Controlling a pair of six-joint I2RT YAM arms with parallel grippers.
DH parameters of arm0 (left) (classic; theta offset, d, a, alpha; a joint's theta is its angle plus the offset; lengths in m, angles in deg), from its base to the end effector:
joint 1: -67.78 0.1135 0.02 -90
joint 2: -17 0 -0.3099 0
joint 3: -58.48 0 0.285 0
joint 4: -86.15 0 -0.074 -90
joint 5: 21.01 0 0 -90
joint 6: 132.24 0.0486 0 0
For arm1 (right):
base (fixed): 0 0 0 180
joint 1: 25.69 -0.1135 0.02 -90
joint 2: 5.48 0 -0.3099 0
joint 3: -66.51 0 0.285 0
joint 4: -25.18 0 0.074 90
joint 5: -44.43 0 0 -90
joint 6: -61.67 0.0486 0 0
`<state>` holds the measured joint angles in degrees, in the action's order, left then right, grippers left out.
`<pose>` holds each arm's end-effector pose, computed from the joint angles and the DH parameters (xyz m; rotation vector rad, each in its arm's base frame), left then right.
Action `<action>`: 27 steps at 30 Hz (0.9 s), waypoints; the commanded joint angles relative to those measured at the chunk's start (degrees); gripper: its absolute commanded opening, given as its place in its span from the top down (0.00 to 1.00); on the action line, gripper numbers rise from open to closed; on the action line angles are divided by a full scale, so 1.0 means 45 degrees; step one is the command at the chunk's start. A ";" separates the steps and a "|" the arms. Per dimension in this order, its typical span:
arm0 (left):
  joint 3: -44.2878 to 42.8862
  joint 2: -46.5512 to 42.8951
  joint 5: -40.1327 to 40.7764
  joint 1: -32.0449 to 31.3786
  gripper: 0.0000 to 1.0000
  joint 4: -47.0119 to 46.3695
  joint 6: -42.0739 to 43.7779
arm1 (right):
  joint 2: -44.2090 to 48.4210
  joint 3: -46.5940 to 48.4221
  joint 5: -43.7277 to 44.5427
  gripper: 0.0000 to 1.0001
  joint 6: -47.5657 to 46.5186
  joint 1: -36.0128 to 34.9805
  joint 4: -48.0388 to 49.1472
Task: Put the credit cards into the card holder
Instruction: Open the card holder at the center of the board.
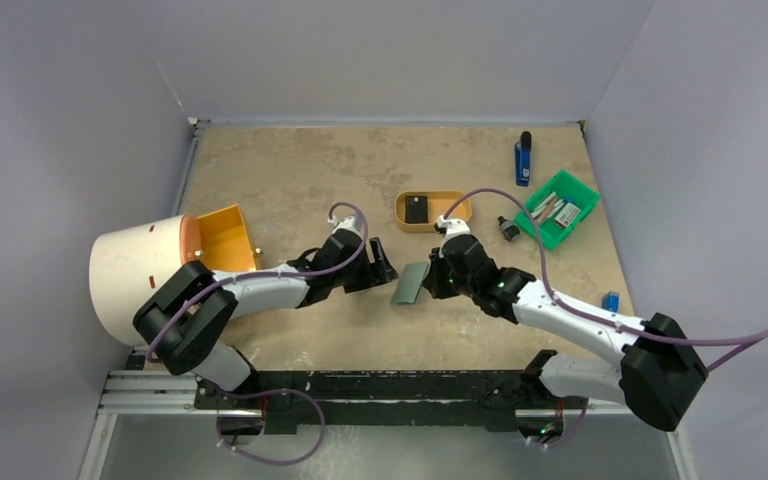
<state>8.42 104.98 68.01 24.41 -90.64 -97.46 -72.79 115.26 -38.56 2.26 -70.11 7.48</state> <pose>0.2366 -0.2246 0.1674 -0.2445 2.4490 -0.8614 0.1964 0.1842 0.2364 -0.2026 2.2538 0.5878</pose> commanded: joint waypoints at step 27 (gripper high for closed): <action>-0.0883 -0.0573 -0.0456 -0.0400 0.42 -0.0551 0.1121 | 0.0695 0.0069 -0.0617 1.00 0.0301 -0.0299 0.1329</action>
<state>6.82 101.53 65.98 22.83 -91.84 -94.62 -70.80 114.70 -42.10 2.76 -71.22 12.14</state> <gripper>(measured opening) 0.633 0.027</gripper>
